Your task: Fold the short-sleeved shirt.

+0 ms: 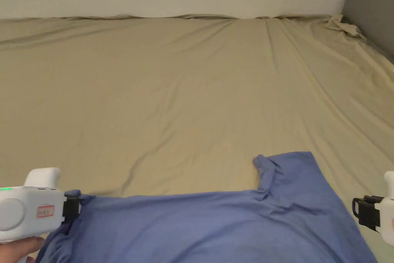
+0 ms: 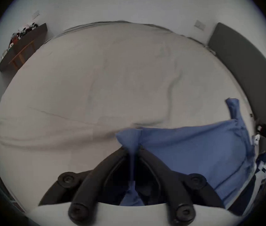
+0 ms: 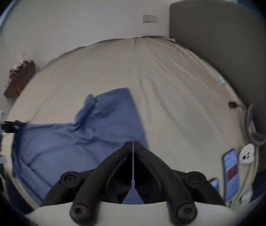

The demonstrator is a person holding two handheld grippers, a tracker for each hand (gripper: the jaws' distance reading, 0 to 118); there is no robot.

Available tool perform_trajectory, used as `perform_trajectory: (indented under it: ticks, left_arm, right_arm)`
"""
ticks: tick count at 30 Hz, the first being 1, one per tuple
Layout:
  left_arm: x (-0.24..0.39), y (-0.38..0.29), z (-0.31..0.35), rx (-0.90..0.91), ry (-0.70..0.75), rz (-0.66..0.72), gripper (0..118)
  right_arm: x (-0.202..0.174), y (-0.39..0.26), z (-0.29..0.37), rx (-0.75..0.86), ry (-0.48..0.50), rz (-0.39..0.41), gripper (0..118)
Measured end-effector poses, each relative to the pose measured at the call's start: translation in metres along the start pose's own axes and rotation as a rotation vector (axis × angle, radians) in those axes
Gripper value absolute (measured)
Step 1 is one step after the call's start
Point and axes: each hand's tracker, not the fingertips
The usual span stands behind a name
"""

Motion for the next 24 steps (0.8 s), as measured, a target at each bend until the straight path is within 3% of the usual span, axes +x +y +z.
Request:
perform_trajectory:
  ticks: [1, 2, 3, 4, 5, 6, 7, 10, 12, 13, 14, 15, 16, 17, 18, 24]
  left_arm:
    - [0.001, 0.0, 0.008, 0.015, -0.023, 0.012, 3]
    - [0.006, 0.0, 0.019, 0.021, -0.041, 0.024, 3]
    - [0.007, 0.0, 0.027, 0.026, -0.049, 0.035, 3]
    - [0.008, -0.001, 0.033, 0.033, -0.057, 0.036, 3]
    - [0.009, -0.001, 0.04, 0.035, -0.06, 0.031, 3]
    - [0.009, 0.001, 0.044, 0.037, -0.064, 0.03, 3]
    - [0.009, 0.001, 0.049, 0.036, -0.077, 0.036, 3]
    - [0.006, 0.0, 0.053, 0.036, -0.091, 0.037, 3]
    - [0.005, -0.002, 0.052, 0.025, -0.072, 0.038, 3]
    - [0.005, -0.002, 0.051, 0.019, -0.066, 0.037, 3]
    - [0.003, -0.002, 0.051, 0.015, -0.065, 0.038, 3]
    - [0.003, -0.001, 0.051, 0.013, -0.065, 0.038, 3]
    - [0.003, -0.001, 0.053, 0.014, -0.066, 0.039, 3]
    - [0.003, -0.001, 0.056, 0.015, -0.069, 0.038, 3]
    - [0.0, 0.0, 0.057, 0.016, -0.069, 0.034, 3]
    - [-0.007, 0.004, 0.075, 0.028, -0.046, -0.002, 3]
  right_arm:
    - [0.008, 0.005, -0.011, 0.007, 0.004, 0.008, 4]
    - [0.015, 0.011, -0.02, 0.002, 0.032, -0.002, 16]
    - [0.021, 0.019, -0.032, -0.025, 0.058, -0.003, 46]
    - [0.025, 0.026, -0.045, -0.085, 0.085, -0.007, 93]
    - [0.028, 0.031, -0.06, -0.142, 0.109, -0.011, 118]
    - [0.03, 0.035, -0.067, -0.154, 0.122, -0.017, 118]
    - [0.028, 0.043, -0.076, -0.186, 0.155, -0.002, 117]
    - [0.017, 0.046, -0.107, -0.254, 0.107, 0.046, 114]
    - [0.01, 0.045, -0.127, -0.301, 0.133, 0.089, 107]
    - [0.003, 0.044, -0.131, -0.334, 0.126, 0.101, 96]
    - [-0.003, 0.042, -0.135, -0.356, 0.107, 0.114, 75]
    - [-0.009, 0.04, -0.135, -0.361, 0.046, 0.151, 72]
    - [-0.012, 0.041, -0.131, -0.339, 0.02, 0.183, 62]
    - [-0.013, 0.044, -0.123, -0.323, 0.061, 0.165, 26]
    - [-0.013, 0.044, -0.116, -0.294, 0.078, 0.167, 3]
    - [-0.003, 0.046, -0.062, -0.213, 0.222, 0.141, 3]
